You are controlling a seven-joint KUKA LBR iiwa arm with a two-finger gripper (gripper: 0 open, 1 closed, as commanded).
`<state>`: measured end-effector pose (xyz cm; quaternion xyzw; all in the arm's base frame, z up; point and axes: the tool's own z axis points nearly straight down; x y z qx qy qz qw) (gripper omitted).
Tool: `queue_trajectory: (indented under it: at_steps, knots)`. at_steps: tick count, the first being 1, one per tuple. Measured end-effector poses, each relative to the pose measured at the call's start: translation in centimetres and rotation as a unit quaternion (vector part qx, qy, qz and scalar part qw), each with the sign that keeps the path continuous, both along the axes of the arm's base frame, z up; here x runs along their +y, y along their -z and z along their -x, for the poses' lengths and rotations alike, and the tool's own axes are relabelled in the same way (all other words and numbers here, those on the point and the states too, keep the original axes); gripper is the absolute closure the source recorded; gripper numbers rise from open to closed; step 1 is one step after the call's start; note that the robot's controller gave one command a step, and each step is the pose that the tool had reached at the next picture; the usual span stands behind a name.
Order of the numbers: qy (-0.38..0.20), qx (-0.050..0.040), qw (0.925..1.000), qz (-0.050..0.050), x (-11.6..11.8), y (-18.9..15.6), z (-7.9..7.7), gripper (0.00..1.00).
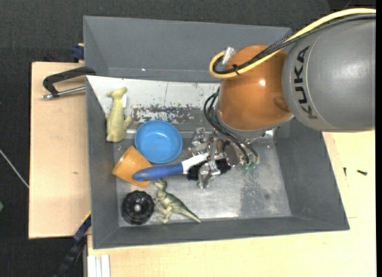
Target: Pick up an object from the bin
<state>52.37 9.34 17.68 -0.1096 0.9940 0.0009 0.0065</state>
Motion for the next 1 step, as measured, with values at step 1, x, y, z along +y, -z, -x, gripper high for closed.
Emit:
queue_trajectory:
  at_steps: [1]
  knots:
    - [0.001,0.0005,1.0,0.0,-0.95,-6.21,0.24,1.0]
